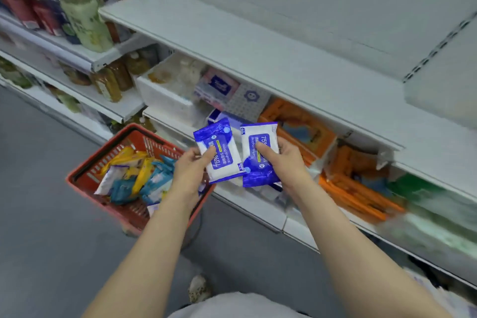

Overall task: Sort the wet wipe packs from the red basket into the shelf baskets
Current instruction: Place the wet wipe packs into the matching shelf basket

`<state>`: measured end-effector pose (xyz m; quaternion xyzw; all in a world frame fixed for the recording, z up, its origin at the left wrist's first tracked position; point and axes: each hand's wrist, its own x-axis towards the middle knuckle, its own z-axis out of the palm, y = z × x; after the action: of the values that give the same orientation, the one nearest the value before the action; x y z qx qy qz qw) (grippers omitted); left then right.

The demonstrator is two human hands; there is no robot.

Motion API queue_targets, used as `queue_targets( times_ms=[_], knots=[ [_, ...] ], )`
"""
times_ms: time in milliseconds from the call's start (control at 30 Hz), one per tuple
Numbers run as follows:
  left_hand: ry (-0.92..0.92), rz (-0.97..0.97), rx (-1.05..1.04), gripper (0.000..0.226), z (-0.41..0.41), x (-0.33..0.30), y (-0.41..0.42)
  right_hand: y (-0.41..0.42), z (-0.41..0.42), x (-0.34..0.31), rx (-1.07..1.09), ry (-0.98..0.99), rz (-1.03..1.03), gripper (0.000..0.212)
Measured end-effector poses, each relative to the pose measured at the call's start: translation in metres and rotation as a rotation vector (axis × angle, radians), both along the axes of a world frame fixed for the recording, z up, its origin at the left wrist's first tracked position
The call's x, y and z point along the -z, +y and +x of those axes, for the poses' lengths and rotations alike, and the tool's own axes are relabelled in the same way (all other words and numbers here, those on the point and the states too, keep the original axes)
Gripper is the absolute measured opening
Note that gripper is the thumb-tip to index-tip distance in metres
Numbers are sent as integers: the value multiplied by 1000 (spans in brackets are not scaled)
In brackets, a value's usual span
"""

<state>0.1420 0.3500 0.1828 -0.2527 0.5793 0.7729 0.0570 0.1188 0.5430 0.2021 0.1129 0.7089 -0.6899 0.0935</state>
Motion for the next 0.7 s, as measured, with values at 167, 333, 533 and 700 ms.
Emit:
queue_targets(
  times_ms=[167,333,533,700],
  knots=[
    [165,12,102,5,14,-46,109,103,45,-40,141,102,-24,13],
    [317,-18,227,22,63,-84,257,229,126,-71,231,169,-60,25],
    [394,6,498,27,129,-112,433,383,224,-94,494,270,16,37],
    [387,28,612,25,162,-126,534,484,275,-105,655,290,-20,29]
  ],
)
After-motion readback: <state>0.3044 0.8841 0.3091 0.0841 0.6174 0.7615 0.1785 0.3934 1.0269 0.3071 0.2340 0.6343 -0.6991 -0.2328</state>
